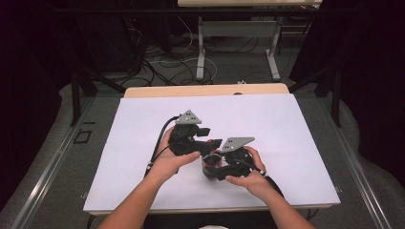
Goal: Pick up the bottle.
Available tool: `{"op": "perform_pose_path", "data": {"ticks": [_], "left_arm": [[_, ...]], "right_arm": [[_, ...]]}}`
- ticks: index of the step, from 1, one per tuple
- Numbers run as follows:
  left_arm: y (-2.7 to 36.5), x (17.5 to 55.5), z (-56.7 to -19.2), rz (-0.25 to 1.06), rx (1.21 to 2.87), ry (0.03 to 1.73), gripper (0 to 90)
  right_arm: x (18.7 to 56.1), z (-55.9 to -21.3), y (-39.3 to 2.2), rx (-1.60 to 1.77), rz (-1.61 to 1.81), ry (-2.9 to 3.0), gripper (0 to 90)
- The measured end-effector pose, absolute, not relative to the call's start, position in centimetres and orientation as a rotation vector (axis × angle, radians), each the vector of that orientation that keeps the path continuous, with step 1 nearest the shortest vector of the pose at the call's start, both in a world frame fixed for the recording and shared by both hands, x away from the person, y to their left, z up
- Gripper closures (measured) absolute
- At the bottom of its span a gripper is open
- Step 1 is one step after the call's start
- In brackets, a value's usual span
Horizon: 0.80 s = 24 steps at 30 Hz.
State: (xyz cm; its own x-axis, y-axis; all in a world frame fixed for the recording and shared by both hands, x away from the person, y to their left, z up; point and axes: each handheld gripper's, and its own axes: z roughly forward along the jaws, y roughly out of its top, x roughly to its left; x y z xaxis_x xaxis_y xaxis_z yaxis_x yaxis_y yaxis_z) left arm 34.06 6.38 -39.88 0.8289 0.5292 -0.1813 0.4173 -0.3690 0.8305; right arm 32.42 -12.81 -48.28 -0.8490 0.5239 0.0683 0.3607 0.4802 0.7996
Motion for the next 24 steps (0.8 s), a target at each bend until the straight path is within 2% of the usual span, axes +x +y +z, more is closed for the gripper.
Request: {"op": "perform_pose_path", "data": {"ticks": [5,8,10,16,24], "left_arm": [[7.5,34.6,-40.0,0.006,2.077,0.528,42.0],[7.5,34.8,-40.1,-0.040,2.080,0.519,42.9],[7.5,35.0,-40.3,-0.066,2.091,0.507,46.6],[7.4,35.2,-40.6,-0.067,2.136,0.489,60.1],[7.1,34.7,-40.6,-0.002,2.137,0.519,61.2]], "right_arm": [[32.3,-48.1,-12.7,0.727,1.337,2.586,29.8],[32.2,-48.1,-12.6,0.709,1.336,2.598,29.7],[32.1,-48.1,-12.5,0.694,1.334,2.604,29.7],[32.1,-48.1,-12.4,0.684,1.337,2.616,29.8],[32.1,-48.2,-12.3,0.691,1.326,2.589,29.8]]}}
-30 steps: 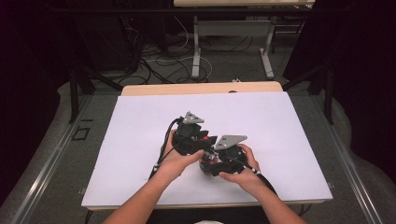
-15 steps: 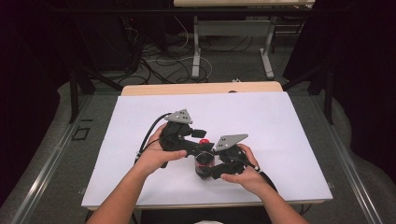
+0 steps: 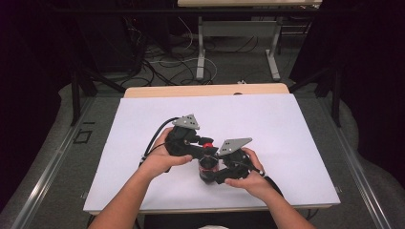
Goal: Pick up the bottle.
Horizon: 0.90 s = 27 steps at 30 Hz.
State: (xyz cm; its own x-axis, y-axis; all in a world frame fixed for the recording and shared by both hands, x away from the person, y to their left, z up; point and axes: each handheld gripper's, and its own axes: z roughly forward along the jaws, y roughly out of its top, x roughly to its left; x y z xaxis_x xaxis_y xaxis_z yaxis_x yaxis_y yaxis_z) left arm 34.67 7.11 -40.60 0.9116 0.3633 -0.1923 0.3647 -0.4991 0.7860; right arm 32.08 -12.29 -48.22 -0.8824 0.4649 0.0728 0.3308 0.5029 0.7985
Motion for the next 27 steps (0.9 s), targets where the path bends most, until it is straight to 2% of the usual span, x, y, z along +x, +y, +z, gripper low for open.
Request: {"op": "perform_pose_path", "data": {"ticks": [2,11,17,22,27], "left_arm": [[7.0,34.5,-40.5,0.004,2.142,0.559,61.3],[4.8,32.5,-40.4,0.229,2.058,0.881,61.4],[3.9,32.2,-40.5,0.281,2.027,1.019,61.3],[4.0,32.7,-40.7,0.241,2.025,1.008,59.7],[5.3,33.4,-39.9,0.185,2.029,0.911,47.7]], "right_arm": [[32.1,-48.2,-12.3,0.706,1.318,2.579,29.8],[32.1,-48.2,-12.4,0.768,1.264,2.517,29.8],[32.2,-48.5,-12.3,0.810,1.244,2.493,29.8],[32.3,-48.6,-12.5,0.831,1.245,2.510,29.8],[32.3,-48.4,-12.7,0.809,1.286,2.508,29.8]]}}
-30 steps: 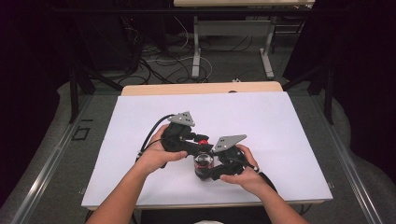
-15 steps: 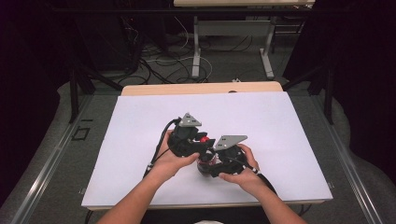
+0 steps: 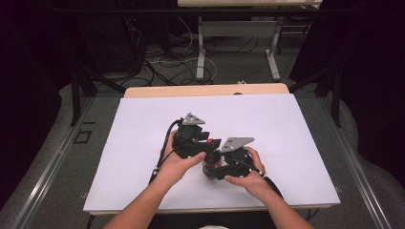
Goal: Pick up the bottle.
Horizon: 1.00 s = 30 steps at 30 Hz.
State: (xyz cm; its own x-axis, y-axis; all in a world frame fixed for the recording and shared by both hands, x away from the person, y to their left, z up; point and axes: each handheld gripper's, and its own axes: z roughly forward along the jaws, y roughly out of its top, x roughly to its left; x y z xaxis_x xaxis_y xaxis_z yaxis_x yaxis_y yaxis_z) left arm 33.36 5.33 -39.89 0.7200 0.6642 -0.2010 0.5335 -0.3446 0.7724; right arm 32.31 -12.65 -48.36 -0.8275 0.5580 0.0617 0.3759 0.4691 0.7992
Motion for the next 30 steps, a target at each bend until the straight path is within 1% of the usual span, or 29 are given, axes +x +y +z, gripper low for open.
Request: {"op": "perform_pose_path", "data": {"ticks": [2,4,7,9,12,15,16,18,19,20,21,25,26,27,29,30], "left_arm": [[6.0,33.6,-39.6,0.150,2.022,0.846,44.1],[6.7,33.8,-39.3,0.100,2.016,0.800,43.1],[7.4,34.1,-39.2,0.073,2.035,0.695,42.4],[7.7,34.4,-39.3,0.056,2.061,0.640,42.7],[7.8,34.7,-39.7,0.001,2.092,0.578,46.9],[7.7,35.2,-40.1,-0.047,2.139,0.490,49.0],[7.7,35.2,-40.1,-0.047,2.139,0.490,49.4],[7.6,35.2,-40.4,-0.059,2.148,0.470,53.4],[7.5,35.2,-40.5,-0.066,2.154,0.471,53.4],[7.5,35.2,-40.6,-0.059,2.159,0.467,57.6],[7.5,35.2,-40.6,-0.063,2.165,0.464,59.3],[7.3,34.9,-40.6,-0.030,2.155,0.485,60.9],[7.1,34.7,-40.7,0.002,2.143,0.520,61.1],[7.1,34.7,-40.7,0.002,2.143,0.520,61.2],[6.9,34.5,-40.6,0.019,2.137,0.574,61.2],[6.5,34.0,-40.6,0.067,2.116,0.645,61.2]], "right_arm": [[32.4,-48.3,-12.7,0.794,1.290,2.529,29.7],[32.3,-48.3,-12.7,0.795,1.301,2.543,29.7],[32.4,-48.4,-12.6,0.765,1.314,2.551,29.8],[32.3,-48.3,-12.6,0.749,1.313,2.565,29.8],[32.3,-48.3,-12.4,0.711,1.334,2.601,29.7],[32.2,-48.4,-12.3,0.703,1.347,2.607,29.7],[32.2,-48.4,-12.3,0.703,1.347,2.607,29.7],[32.2,-48.4,-12.2,0.674,1.343,2.620,29.7],[32.2,-48.4,-12.2,0.674,1.343,2.620,29.7],[32.1,-48.4,-12.1,0.678,1.349,2.624,29.7],[32.1,-48.4,-12.1,0.678,1.349,2.622,29.7],[32.1,-48.4,-12.2,0.693,1.338,2.611,29.8],[32.1,-48.4,-12.2,0.696,1.331,2.610,29.8],[32.1,-48.4,-12.2,0.696,1.331,2.610,29.8],[32.1,-48.4,-12.2,0.720,1.316,2.589,29.8],[32.1,-48.4,-12.2,0.729,1.310,2.582,29.7]]}}
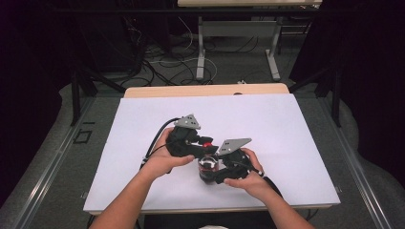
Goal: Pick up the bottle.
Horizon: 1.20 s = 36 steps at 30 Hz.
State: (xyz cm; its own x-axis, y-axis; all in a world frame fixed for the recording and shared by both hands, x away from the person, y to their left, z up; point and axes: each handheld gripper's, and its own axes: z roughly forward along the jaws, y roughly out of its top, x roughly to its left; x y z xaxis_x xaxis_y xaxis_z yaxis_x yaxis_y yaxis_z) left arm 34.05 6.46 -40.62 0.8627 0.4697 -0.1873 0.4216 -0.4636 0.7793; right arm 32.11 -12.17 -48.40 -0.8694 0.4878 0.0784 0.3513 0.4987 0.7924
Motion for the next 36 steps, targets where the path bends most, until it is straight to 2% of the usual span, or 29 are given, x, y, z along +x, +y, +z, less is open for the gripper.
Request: {"op": "perform_pose_path", "data": {"ticks": [8,10,16,19,21,25,29,34,36], "left_arm": [[5.2,33.1,-40.6,0.192,2.068,0.914,61.3],[4.6,32.6,-40.9,0.233,2.011,1.012,61.3],[4.2,32.5,-40.9,0.254,1.995,1.041,61.1],[4.5,32.8,-40.6,0.214,2.001,0.979,59.2],[4.7,32.9,-40.5,0.201,1.984,0.960,52.5],[6.1,33.4,-39.8,0.190,1.993,0.866,45.3],[7.5,34.2,-39.8,0.067,2.021,0.669,44.2],[7.9,34.6,-40.2,0.042,2.079,0.590,44.6],[8.0,34.8,-40.6,0.007,2.081,0.557,48.3]], "right_arm": [[32.0,-48.6,-12.1,0.805,1.242,2.514,29.7],[32.0,-48.6,-12.1,0.814,1.217,2.520,29.7],[32.2,-48.7,-12.2,0.828,1.226,2.498,29.7],[32.1,-48.6,-12.3,0.840,1.241,2.505,29.7],[32.3,-48.5,-12.4,0.817,1.249,2.518,29.7],[32.3,-48.5,-12.5,0.802,1.263,2.529,29.7],[32.4,-48.4,-12.5,0.775,1.297,2.550,29.7],[32.3,-48.4,-12.5,0.754,1.322,2.579,29.6],[32.2,-48.3,-12.3,0.737,1.330,2.591,29.7]]}}
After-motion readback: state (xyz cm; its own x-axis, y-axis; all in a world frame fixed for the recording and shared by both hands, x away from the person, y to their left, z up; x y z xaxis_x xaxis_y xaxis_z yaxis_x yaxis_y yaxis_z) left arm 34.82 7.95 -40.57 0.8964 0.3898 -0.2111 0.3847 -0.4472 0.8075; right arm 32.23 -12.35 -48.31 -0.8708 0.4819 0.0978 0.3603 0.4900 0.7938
